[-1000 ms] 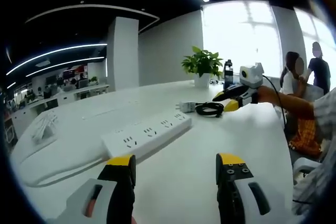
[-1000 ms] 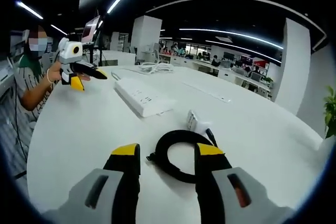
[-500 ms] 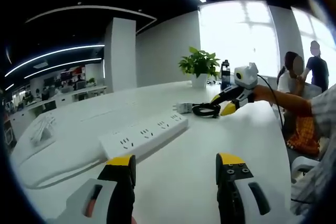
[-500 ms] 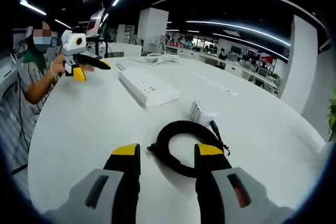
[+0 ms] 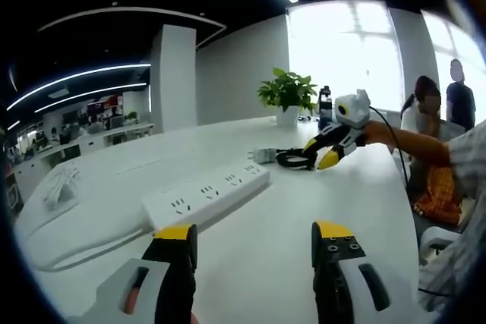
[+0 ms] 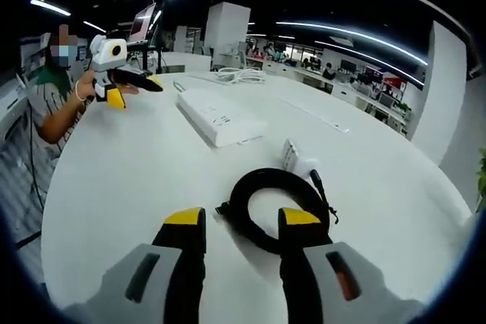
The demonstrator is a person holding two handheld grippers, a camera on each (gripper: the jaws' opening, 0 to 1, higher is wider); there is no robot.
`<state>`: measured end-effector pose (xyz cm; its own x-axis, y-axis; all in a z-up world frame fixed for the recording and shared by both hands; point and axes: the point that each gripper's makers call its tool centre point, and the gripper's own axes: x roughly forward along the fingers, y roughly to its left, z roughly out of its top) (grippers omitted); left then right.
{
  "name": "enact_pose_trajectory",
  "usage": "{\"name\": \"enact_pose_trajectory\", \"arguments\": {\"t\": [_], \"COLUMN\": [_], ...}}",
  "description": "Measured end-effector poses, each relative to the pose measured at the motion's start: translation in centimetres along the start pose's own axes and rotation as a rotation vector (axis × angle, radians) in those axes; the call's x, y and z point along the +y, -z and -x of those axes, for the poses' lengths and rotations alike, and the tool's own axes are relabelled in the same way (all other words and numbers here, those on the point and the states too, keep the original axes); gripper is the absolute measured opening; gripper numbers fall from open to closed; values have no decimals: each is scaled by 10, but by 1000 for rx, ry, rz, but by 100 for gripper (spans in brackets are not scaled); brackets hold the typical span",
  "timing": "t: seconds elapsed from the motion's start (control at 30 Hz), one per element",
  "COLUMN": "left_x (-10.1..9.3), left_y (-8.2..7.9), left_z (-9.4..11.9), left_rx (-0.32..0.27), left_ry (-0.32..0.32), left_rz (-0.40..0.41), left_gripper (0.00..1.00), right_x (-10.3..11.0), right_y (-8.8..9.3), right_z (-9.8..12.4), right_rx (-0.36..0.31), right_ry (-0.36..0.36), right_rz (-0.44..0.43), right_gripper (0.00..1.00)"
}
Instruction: Straighten the power strip on the desk, plug the charger into it
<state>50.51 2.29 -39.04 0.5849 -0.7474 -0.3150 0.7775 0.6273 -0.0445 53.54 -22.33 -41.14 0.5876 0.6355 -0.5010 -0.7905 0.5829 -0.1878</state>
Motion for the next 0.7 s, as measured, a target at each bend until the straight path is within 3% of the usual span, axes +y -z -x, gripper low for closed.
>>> {"name": "enact_pose_trajectory", "arguments": {"t": [0.53,0.7], "left_x": [1,2], "left_y": [-2,-2], "left_z": [0,1], "left_rx": [-9,-8], "left_ry": [0,-1], "left_rz": [-1,0], "left_gripper": [61,61], "right_x": [0,-4], "right_y": [6,6], "right_z": [-2,-2], "right_rx": [93,109], "right_ry": [-30,-28], "right_rz": [12,-19], "right_gripper": [32,28]}}
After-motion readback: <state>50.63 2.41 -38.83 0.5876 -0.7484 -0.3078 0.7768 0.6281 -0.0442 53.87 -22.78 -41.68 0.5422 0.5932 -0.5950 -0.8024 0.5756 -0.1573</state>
